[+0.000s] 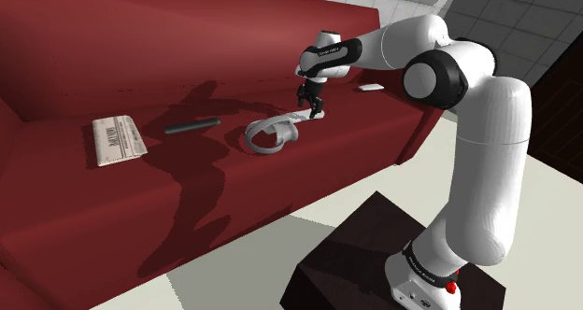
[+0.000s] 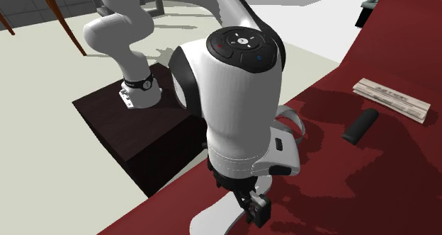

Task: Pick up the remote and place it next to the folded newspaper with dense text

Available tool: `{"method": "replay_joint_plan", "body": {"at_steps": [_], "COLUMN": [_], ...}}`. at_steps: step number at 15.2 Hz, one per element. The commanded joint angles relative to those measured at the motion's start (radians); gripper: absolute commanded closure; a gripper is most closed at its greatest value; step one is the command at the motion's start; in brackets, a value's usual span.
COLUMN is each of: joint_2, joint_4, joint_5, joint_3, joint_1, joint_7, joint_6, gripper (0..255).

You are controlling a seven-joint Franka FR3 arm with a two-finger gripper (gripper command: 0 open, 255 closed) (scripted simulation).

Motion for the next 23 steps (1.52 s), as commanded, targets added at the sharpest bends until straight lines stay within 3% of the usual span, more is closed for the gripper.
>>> {"method": "replay_joint_plan", "body": {"at_steps": [1,9,10,19,23], "joint_2": [0.017,0.017,0.017,0.017,-0.007], "joint_4": [-0.011,-0.011,-0.011,-0.011,0.008], "joint_5": [0.008,0.008,0.008,0.008,-0.003], "joint_3": [0.004,0.004,0.004,0.004,-0.002], "joint_1": [-0.003,-0.003,-0.003,-0.003,0.0], "joint_7": [-0.005,-0.005,-0.005,-0.005,0.001], "joint_6": [0.028,0.028,0.028,0.028,-0.014], "gripper": [0,0,255,255,255]}}
